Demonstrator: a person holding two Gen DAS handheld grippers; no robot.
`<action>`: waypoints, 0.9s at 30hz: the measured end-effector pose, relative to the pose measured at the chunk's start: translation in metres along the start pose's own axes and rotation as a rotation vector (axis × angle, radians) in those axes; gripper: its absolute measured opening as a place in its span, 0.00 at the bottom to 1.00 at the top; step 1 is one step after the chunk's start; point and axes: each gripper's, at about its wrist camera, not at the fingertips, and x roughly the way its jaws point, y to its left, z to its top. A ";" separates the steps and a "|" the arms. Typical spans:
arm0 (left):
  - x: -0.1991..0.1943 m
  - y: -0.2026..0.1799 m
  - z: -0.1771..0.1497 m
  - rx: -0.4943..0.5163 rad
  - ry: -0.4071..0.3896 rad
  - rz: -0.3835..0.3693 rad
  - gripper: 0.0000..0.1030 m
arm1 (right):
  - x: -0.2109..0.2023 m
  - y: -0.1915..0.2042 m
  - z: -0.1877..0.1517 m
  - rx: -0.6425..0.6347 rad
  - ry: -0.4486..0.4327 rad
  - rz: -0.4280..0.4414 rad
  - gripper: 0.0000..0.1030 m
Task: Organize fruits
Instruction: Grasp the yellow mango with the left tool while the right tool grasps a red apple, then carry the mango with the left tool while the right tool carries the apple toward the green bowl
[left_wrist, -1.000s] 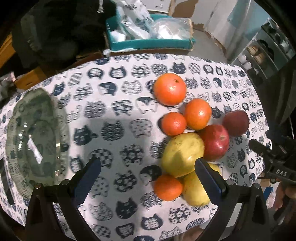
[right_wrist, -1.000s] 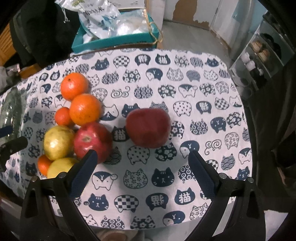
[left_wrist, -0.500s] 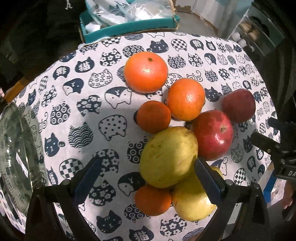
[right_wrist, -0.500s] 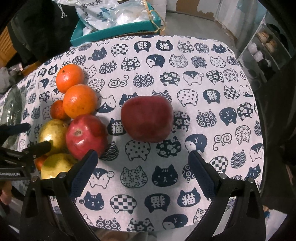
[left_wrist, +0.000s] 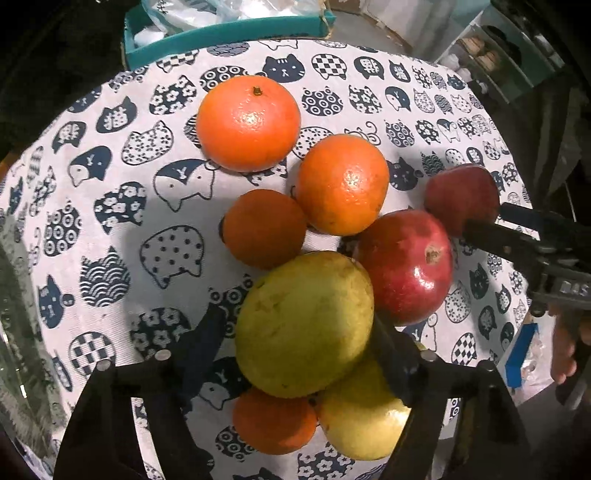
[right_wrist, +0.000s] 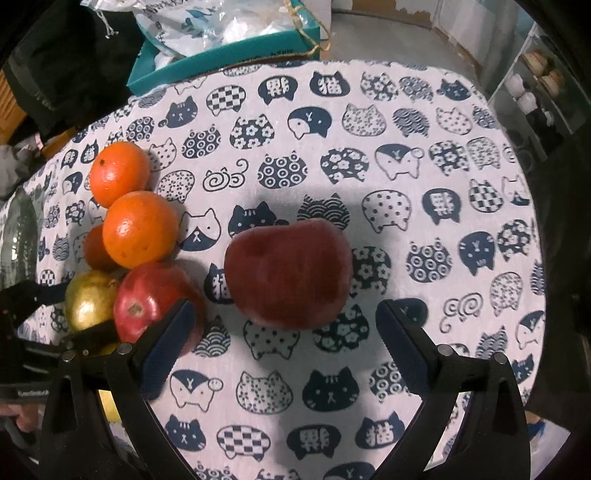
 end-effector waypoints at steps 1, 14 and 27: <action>0.000 0.001 -0.001 0.000 0.002 -0.018 0.69 | 0.004 0.000 0.003 0.002 0.005 -0.003 0.94; -0.015 0.017 -0.013 -0.013 -0.093 0.042 0.68 | 0.038 -0.008 0.021 0.019 0.040 -0.016 0.88; -0.039 0.025 -0.031 0.016 -0.177 0.107 0.68 | 0.045 0.000 0.010 -0.037 -0.018 -0.052 0.71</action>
